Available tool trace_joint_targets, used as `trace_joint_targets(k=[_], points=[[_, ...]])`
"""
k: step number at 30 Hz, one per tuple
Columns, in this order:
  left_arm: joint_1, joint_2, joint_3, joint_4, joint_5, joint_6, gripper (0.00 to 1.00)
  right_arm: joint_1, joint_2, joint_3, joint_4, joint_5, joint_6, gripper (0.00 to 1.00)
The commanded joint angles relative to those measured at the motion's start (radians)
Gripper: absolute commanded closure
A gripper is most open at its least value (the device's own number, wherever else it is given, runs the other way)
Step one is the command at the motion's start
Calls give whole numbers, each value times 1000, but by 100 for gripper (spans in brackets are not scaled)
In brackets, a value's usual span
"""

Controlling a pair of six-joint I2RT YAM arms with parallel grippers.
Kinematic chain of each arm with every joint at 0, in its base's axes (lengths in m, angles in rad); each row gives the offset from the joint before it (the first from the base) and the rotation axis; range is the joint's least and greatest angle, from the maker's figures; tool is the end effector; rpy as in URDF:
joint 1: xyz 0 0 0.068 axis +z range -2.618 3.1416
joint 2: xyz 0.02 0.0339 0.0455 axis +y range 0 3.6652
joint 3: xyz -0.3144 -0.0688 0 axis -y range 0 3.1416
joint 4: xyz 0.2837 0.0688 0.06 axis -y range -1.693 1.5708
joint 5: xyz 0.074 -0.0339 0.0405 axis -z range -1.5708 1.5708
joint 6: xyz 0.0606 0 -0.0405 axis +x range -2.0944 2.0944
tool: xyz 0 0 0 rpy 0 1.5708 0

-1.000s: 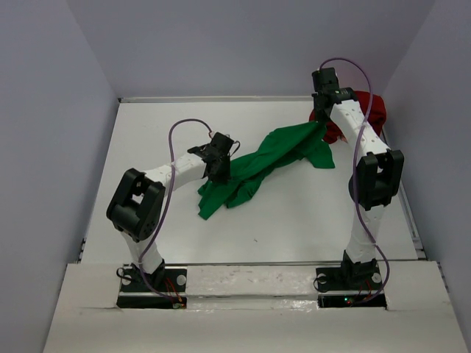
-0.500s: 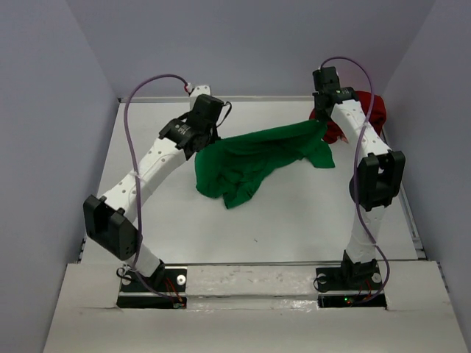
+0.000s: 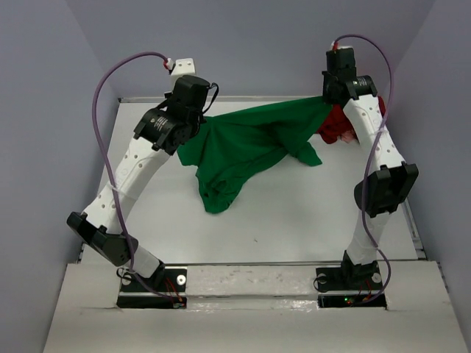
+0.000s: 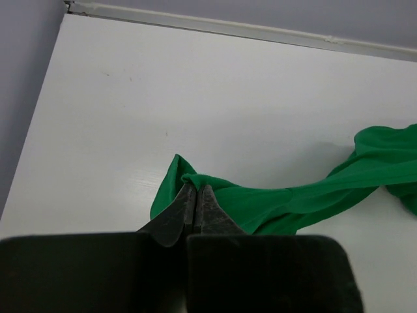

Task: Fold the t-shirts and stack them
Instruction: Flatten the tshirt out

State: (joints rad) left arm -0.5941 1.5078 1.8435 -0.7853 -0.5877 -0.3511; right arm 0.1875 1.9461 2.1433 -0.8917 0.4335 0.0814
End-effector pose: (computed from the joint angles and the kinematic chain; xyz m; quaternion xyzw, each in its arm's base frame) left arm 0.3174 -0.1739 0.5233 -0.0546 0.8233 -0.0132 0.5648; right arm 0.4968 0.0683 0.4379 0.0442 0.8879 -0.1374 0.4367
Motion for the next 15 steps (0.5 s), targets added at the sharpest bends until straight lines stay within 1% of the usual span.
trace_joint_targets(k=[1, 5, 7, 8, 9, 11, 12, 13, 15], points=[[5, -6, 69, -37, -126, 63, 100, -8, -65, 79, -33, 33, -22, 100], [7, 0, 36, -23, -120, 64, 100, -8, -99, 58, -30, 33, -19, 100], [2, 18, -19, -22, -69, 55, 100, -8, -105, 40, -30, 28, -15, 100], [1, 23, -53, -16, -4, 47, 100, -8, -107, 33, -29, 24, -14, 100], [-15, 25, -137, 9, 40, 25, 100, -8, -111, 20, -29, 19, -11, 100], [-42, 19, -243, 79, 63, -27, 100, -8, -111, 10, -27, 17, -8, 100], [-68, 19, -344, 104, 84, -51, 100, -8, -111, 4, -27, 16, -8, 100], [-81, 20, -390, 153, 103, -74, 100, -8, -110, 4, -27, 16, -6, 100], [-104, 41, -475, 190, 147, -106, 100, -8, -107, 6, -27, 13, -6, 100]])
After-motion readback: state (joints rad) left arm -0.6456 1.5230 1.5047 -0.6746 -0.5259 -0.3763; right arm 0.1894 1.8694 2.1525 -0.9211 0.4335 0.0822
